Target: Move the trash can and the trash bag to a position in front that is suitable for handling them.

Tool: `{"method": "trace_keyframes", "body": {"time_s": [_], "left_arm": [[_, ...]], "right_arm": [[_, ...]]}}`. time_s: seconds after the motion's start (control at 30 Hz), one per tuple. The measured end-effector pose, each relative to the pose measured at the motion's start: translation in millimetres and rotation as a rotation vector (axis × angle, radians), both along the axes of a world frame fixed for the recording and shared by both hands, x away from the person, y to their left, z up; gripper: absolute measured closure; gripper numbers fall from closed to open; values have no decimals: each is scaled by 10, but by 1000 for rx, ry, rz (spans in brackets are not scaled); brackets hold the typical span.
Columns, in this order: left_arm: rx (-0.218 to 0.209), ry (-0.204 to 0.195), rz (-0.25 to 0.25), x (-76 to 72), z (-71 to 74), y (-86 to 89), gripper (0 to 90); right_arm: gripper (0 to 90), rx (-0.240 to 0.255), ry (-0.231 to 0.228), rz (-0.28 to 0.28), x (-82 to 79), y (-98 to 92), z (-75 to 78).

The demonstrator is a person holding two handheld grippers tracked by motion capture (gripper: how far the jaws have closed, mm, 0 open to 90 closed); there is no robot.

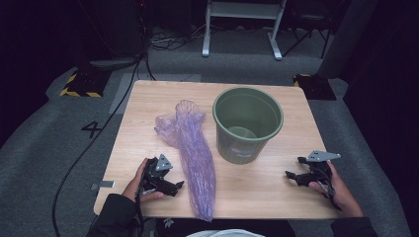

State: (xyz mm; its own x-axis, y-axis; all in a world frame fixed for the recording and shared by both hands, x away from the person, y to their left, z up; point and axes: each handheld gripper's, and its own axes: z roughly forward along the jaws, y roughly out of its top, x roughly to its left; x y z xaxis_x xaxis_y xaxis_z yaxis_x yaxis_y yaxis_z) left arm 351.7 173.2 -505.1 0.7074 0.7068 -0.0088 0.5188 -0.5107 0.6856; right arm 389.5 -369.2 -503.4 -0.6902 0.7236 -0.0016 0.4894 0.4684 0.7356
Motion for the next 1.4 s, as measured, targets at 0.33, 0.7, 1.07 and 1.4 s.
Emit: {"method": "trace_keyframes", "body": {"time_s": [0.33,0.7,1.07,1.4], "left_arm": [[9,-1,-9,-60,39,-23,75],[3,-10,-100,-83,63,-86,158],[-15,-27,-108,-73,94,-98,161],[-94,-70,-137,-129,239,-156,161]], "right_arm": [[129,0,-1,1,1,0,0],[129,0,-1,1,1,0,0],[129,-1,-2,2,1,0,0],[129,-1,-1,2,1,-1,0]]}}
